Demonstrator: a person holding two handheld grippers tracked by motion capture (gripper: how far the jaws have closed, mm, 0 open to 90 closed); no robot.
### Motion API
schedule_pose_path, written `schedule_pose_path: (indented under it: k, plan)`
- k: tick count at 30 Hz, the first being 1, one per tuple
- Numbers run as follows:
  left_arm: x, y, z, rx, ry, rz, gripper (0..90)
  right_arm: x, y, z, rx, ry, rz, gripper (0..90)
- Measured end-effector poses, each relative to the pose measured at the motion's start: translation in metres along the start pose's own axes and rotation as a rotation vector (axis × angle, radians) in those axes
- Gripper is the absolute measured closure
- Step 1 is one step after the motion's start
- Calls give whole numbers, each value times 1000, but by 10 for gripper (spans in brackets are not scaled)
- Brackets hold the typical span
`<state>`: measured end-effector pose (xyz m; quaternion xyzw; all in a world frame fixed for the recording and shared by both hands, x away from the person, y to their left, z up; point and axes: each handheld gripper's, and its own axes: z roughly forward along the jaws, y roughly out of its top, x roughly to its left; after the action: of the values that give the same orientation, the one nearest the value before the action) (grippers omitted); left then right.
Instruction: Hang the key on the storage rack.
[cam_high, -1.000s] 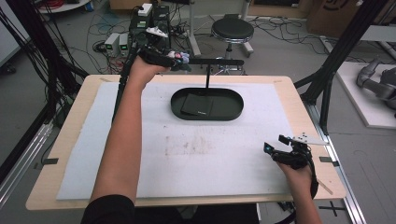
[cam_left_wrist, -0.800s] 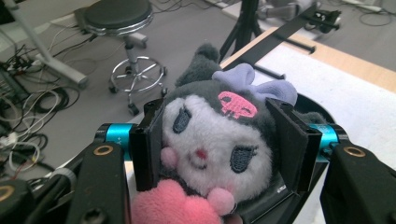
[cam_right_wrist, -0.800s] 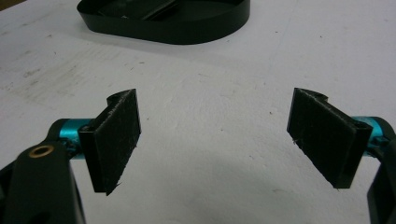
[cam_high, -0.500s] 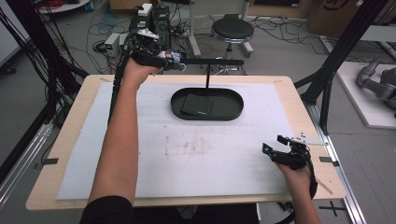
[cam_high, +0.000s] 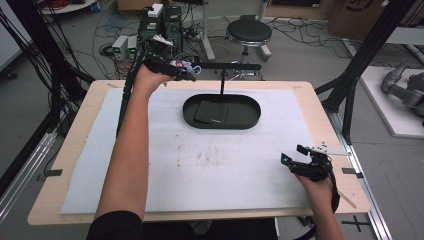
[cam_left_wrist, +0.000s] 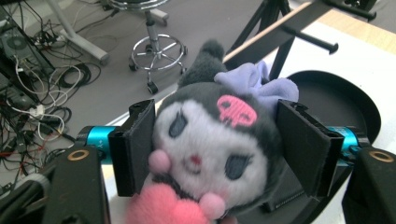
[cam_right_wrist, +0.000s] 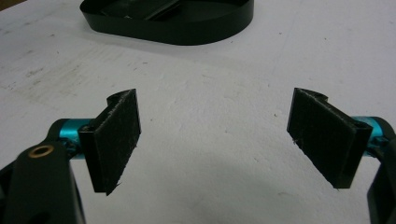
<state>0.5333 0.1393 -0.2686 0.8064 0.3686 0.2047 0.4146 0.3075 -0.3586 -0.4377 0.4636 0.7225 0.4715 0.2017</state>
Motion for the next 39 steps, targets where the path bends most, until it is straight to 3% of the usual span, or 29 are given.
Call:
schedule_pose_path:
  k: [3,11,22,39]
  plan:
    - [1,-3,-3,0,-1,-12,255,1,0,1,1,2,-5,177]
    - [1,-20,-11,-2,-25,-13,253,2,1,0,-1,0,-8,177]
    - [-15,-68,-26,8,-75,-23,247,3,2,0,2,-2,-18,177]
    - [-60,-143,-59,-12,-153,27,189,5,3,6,19,0,-27,177]
